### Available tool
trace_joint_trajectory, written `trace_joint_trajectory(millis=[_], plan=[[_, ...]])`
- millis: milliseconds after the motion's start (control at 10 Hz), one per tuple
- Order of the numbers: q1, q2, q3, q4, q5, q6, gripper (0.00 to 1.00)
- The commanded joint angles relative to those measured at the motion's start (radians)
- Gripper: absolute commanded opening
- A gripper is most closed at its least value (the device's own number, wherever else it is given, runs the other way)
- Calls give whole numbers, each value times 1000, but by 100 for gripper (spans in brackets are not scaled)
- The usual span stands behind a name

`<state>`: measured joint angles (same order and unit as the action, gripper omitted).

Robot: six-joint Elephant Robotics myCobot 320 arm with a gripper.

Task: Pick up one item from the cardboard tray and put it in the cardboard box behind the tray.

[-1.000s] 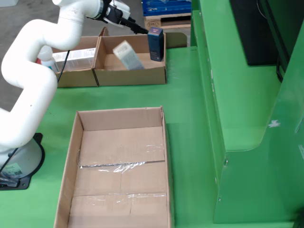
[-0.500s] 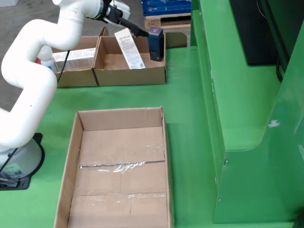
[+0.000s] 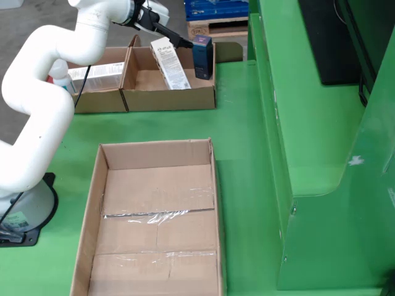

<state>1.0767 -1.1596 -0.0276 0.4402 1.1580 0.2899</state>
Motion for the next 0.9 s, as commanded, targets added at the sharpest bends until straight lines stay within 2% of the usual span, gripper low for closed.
trace_joint_trajectory(millis=[0, 700, 800], plan=[[3, 45, 28, 12, -8, 4, 100], [3, 45, 28, 12, -8, 4, 100], [3, 45, 28, 12, -8, 4, 90]])
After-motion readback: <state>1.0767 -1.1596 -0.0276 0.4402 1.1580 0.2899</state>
